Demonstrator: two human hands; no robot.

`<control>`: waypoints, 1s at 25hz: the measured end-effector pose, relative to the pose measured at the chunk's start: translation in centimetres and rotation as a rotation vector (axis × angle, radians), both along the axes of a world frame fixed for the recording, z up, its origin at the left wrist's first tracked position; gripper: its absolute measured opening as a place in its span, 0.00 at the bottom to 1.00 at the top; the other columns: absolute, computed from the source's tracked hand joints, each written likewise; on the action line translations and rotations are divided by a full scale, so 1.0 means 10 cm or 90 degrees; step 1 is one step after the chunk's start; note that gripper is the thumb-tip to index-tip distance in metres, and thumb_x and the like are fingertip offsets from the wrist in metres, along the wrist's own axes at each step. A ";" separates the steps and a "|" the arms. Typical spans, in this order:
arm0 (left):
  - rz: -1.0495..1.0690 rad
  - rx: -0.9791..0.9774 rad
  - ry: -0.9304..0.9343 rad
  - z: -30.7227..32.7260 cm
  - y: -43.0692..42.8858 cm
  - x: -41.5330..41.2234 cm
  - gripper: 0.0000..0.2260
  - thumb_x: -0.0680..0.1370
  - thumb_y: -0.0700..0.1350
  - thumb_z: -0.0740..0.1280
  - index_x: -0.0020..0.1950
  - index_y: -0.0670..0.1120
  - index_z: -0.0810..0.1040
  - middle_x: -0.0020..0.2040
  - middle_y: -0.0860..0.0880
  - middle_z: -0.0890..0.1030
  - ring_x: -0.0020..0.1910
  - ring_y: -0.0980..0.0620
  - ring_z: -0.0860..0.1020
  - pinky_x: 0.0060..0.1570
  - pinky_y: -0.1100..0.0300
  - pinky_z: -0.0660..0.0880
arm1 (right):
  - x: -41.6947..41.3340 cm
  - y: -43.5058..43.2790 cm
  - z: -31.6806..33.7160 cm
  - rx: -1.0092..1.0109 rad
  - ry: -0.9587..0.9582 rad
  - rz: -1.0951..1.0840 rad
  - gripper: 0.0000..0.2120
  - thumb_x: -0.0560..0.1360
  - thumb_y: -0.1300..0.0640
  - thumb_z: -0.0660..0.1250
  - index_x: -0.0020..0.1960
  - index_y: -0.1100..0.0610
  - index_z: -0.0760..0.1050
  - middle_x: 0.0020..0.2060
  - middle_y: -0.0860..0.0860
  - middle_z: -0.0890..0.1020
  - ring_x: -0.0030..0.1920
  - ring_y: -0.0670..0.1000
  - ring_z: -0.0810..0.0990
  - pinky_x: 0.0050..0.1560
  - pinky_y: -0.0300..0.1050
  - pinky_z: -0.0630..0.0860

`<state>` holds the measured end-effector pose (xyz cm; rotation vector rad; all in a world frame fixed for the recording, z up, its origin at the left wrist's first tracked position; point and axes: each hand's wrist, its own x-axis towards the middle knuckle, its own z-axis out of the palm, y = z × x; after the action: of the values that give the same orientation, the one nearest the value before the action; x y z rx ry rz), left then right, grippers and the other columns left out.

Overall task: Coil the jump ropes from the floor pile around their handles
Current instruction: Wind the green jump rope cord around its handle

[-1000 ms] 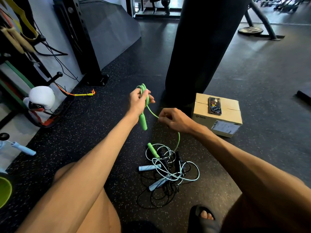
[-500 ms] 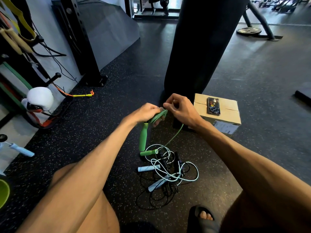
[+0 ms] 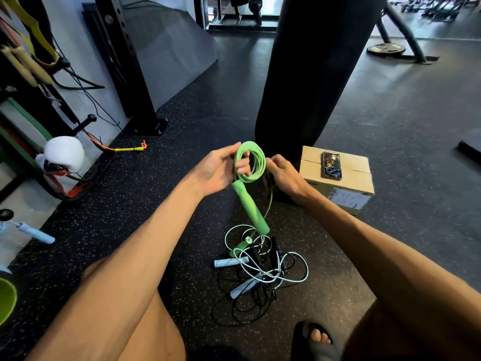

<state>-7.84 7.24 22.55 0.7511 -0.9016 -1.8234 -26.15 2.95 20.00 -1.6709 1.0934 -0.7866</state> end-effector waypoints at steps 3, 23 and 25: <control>0.064 0.010 0.092 0.02 -0.03 0.02 0.13 0.84 0.47 0.53 0.49 0.41 0.72 0.34 0.49 0.70 0.35 0.52 0.70 0.47 0.59 0.68 | 0.02 0.01 -0.07 -0.007 0.100 -0.017 0.09 0.81 0.51 0.61 0.50 0.57 0.68 0.38 0.57 0.79 0.39 0.55 0.78 0.44 0.58 0.79; 0.386 -0.153 -0.636 -0.29 -0.23 0.05 0.10 0.79 0.45 0.64 0.44 0.40 0.78 0.35 0.45 0.83 0.35 0.47 0.83 0.44 0.51 0.80 | 0.08 0.10 -0.03 -0.326 0.242 0.178 0.08 0.81 0.57 0.63 0.49 0.58 0.79 0.35 0.47 0.78 0.34 0.43 0.75 0.36 0.40 0.72; 0.306 -0.171 -0.753 -0.32 -0.22 0.01 0.14 0.76 0.50 0.66 0.42 0.39 0.80 0.36 0.42 0.84 0.35 0.48 0.83 0.39 0.53 0.80 | 0.06 0.10 -0.01 -0.355 0.228 0.160 0.08 0.81 0.56 0.63 0.49 0.58 0.79 0.37 0.49 0.80 0.36 0.47 0.77 0.38 0.45 0.74</control>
<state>-7.72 5.07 19.34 1.7326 -1.4691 -0.6951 -25.57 3.92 19.93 -2.4411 0.9152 -0.6787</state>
